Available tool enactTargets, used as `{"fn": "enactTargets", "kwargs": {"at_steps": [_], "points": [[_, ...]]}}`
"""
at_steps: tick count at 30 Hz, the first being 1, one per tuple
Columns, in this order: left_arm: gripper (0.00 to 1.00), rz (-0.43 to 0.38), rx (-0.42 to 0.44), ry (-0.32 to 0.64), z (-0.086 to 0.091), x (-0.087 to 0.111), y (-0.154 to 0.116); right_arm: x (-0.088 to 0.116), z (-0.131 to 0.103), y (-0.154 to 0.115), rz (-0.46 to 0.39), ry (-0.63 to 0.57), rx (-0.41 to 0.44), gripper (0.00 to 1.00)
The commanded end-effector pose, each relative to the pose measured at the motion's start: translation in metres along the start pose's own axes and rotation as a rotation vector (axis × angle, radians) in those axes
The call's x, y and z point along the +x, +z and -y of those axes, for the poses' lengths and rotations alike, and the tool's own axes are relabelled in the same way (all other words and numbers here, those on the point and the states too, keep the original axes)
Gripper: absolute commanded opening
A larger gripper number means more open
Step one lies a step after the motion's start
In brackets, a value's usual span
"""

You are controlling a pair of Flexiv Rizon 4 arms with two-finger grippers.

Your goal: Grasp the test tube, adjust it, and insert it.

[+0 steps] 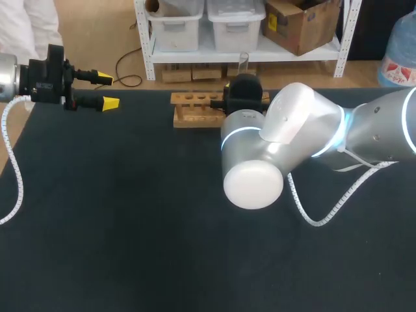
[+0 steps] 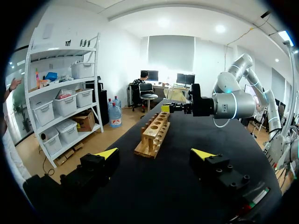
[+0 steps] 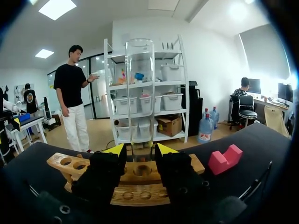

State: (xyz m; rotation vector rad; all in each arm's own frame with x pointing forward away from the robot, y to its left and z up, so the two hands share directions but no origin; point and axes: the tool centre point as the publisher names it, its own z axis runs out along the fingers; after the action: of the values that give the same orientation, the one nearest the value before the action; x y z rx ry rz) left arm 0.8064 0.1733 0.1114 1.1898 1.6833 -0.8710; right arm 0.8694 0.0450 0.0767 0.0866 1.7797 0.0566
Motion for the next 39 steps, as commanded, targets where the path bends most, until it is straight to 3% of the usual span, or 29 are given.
{"fn": "enactTargets", "kwargs": {"at_steps": [1,19,25,35,39], "points": [[1.0,0.005,-0.001,0.004,0.0,0.001,0.0,0.0,0.001,0.001,-0.002,-0.001,-0.003,0.39],[1.0,0.005,-0.001,0.004,0.0,0.001,0.0,-0.015,0.002,0.018,0.009,-0.043,-0.035,0.49],[1.0,0.005,-0.001,0.004,0.0,0.001,0.0,-0.018,0.006,0.027,0.009,-0.058,-0.042,0.72],[1.0,0.005,-0.001,0.004,0.0,0.001,0.0,-0.022,0.009,0.036,0.019,-0.074,-0.041,0.75],[1.0,0.005,-0.001,0.004,0.0,0.001,0.0,-0.027,0.012,0.028,0.014,-0.068,-0.05,0.89]]}}
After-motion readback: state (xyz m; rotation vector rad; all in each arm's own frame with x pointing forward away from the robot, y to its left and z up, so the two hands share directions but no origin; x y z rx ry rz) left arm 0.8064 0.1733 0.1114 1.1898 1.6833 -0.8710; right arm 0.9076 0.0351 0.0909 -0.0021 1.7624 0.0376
